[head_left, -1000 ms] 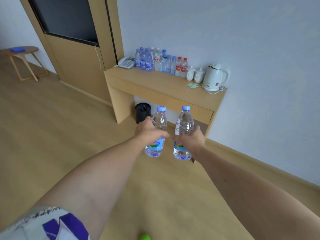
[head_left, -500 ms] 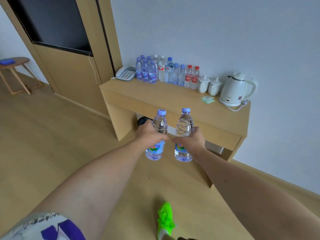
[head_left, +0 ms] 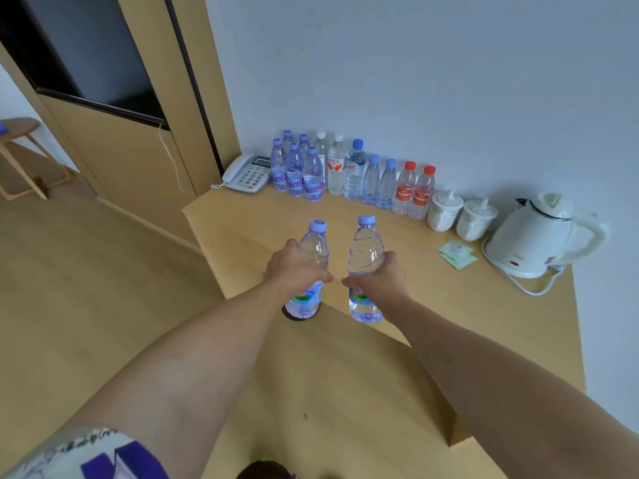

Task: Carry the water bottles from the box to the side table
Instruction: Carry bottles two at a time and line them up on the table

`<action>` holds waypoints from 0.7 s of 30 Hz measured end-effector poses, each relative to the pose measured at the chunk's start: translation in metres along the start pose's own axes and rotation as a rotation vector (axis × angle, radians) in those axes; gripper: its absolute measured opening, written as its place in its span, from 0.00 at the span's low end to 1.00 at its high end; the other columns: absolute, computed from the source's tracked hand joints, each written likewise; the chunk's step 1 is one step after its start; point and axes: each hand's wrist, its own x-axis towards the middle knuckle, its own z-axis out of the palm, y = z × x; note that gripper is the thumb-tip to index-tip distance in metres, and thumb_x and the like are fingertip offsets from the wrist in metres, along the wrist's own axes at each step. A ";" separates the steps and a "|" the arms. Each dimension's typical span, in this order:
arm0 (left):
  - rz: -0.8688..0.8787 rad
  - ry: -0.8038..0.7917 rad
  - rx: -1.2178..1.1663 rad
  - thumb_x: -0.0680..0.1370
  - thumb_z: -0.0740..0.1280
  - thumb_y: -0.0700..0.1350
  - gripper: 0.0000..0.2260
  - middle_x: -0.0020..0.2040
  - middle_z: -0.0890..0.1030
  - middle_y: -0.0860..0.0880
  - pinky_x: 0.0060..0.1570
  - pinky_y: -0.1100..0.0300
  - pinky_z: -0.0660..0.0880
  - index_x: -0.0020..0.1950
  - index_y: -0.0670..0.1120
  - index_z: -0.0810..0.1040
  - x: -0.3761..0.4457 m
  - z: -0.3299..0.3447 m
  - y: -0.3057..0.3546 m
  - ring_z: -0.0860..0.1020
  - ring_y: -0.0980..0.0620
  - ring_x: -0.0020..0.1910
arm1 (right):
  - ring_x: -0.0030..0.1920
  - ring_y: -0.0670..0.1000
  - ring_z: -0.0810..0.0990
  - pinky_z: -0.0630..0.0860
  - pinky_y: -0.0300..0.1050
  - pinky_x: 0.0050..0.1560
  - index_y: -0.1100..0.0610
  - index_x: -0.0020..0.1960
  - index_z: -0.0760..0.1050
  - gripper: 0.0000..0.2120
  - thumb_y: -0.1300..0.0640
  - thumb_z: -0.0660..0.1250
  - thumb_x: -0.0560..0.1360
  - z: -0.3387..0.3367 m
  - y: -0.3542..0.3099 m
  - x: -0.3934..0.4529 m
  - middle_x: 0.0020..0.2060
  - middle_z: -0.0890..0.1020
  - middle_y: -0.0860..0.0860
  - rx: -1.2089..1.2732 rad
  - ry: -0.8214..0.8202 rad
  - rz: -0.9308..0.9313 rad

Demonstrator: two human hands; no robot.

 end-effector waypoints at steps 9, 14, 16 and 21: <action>0.115 -0.103 0.032 0.54 0.82 0.59 0.35 0.47 0.79 0.53 0.40 0.58 0.73 0.53 0.50 0.70 0.189 0.020 0.021 0.78 0.48 0.47 | 0.45 0.46 0.79 0.74 0.43 0.36 0.48 0.57 0.69 0.37 0.54 0.84 0.54 0.046 -0.026 0.141 0.47 0.79 0.47 0.006 0.132 0.034; 0.189 -0.200 0.001 0.54 0.82 0.61 0.41 0.51 0.78 0.54 0.51 0.57 0.74 0.61 0.50 0.71 0.291 0.028 0.038 0.76 0.50 0.52 | 0.48 0.48 0.81 0.77 0.45 0.42 0.45 0.59 0.68 0.36 0.53 0.82 0.57 0.070 -0.048 0.210 0.48 0.80 0.45 0.019 0.190 0.048; 0.205 -0.249 -0.014 0.54 0.82 0.61 0.42 0.50 0.75 0.56 0.48 0.59 0.71 0.62 0.51 0.70 0.322 0.031 0.044 0.74 0.51 0.51 | 0.48 0.47 0.81 0.77 0.44 0.42 0.46 0.58 0.68 0.35 0.53 0.82 0.57 0.078 -0.056 0.235 0.49 0.81 0.46 0.043 0.209 0.072; 0.233 -0.293 -0.014 0.52 0.80 0.64 0.42 0.47 0.74 0.59 0.45 0.59 0.67 0.60 0.53 0.68 0.381 0.039 0.061 0.73 0.53 0.49 | 0.46 0.42 0.80 0.75 0.38 0.38 0.44 0.58 0.67 0.37 0.57 0.83 0.56 0.093 -0.063 0.283 0.47 0.80 0.42 0.091 0.269 0.108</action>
